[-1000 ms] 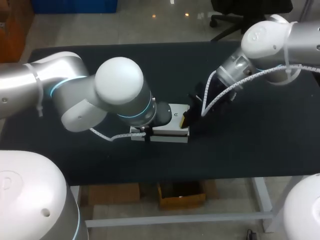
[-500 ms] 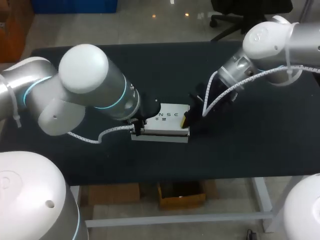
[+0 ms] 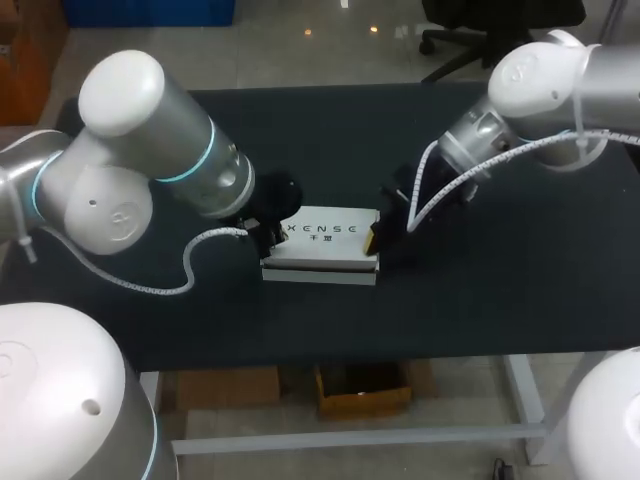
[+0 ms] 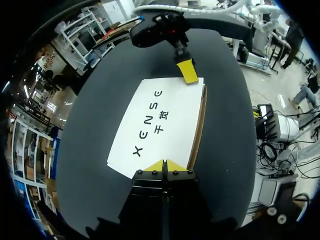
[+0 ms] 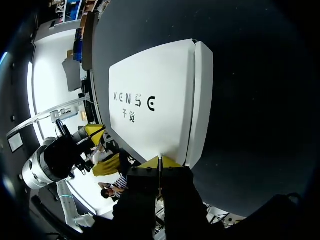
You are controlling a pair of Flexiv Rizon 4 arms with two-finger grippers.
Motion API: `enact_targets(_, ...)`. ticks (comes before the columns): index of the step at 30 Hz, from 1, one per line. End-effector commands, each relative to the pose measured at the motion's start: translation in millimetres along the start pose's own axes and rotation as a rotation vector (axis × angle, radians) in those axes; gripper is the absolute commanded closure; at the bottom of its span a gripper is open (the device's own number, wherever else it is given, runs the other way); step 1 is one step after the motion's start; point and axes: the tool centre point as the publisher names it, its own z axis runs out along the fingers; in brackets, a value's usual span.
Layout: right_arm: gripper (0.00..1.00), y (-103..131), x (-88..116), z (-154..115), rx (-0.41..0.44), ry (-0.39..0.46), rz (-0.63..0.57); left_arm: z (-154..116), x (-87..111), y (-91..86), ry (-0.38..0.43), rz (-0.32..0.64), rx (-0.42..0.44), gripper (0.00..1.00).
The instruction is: Assemble the packaging by folding the flat box into shape, placing the metal phone stand inside, and closing the box properly
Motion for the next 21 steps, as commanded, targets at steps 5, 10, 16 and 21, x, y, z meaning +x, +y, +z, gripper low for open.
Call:
enact_targets(5, 1.0, 0, -2, -2, 0.0, -0.001, 0.002, 9, -2.4, 2.4, 0.021, -0.011, -0.005, 1.0)
enact_targets(10, 1.0, 0, -3, -1, 0.0, -0.001, 0.005, 6, 0.3, 5.2, 0.021, -0.014, -0.01, 1.0)
enact_targets(16, 1.0, 0, -4, 0, 0.001, -0.003, 0.008, 8, 4.2, 8.8, 0.026, -0.013, -0.01, 1.0)
enact_targets(21, 1.0, 0, -5, 0, 0.002, -0.006, 0.01, 13, 5.7, 11.5, 0.039, -0.017, -0.01, 1.0)
